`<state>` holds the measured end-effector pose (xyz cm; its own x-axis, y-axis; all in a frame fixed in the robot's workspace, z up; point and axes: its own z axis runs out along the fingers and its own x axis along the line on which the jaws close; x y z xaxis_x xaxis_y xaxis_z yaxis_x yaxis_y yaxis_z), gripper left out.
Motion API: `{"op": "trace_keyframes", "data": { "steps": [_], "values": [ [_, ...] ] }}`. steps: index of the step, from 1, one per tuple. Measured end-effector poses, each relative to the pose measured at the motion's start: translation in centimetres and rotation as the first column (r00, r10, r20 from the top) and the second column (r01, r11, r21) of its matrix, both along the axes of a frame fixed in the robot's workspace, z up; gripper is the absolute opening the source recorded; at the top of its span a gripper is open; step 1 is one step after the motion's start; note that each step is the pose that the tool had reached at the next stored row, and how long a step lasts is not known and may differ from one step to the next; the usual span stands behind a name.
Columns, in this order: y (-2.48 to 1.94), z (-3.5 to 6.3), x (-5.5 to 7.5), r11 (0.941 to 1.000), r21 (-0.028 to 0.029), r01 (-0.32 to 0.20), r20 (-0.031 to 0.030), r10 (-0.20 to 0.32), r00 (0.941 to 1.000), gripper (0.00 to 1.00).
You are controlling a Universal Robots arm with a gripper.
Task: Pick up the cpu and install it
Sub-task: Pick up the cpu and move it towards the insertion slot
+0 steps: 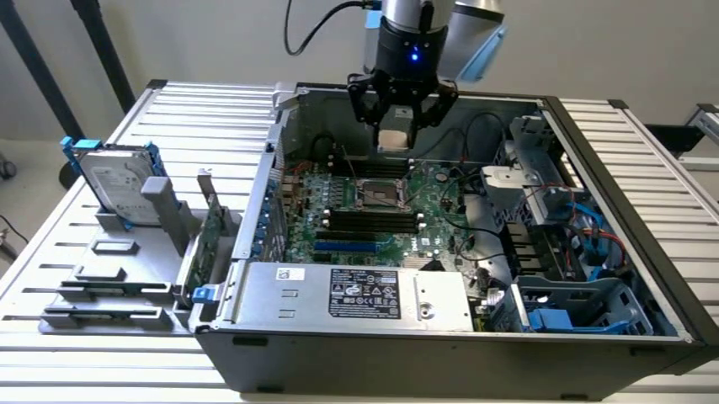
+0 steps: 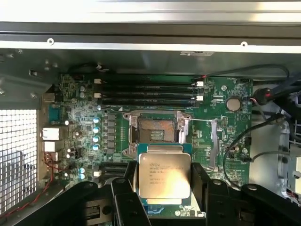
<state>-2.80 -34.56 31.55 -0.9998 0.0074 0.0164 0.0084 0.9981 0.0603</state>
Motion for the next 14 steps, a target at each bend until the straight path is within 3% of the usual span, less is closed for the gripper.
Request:
{"op": "trace_keyframes", "data": {
  "steps": [14],
  "values": [
    [0.0, -2.55, -0.4, 1.0, -0.0001, 0.001, 0.0, -0.001, 1.0, 0.55]
  ]
}}
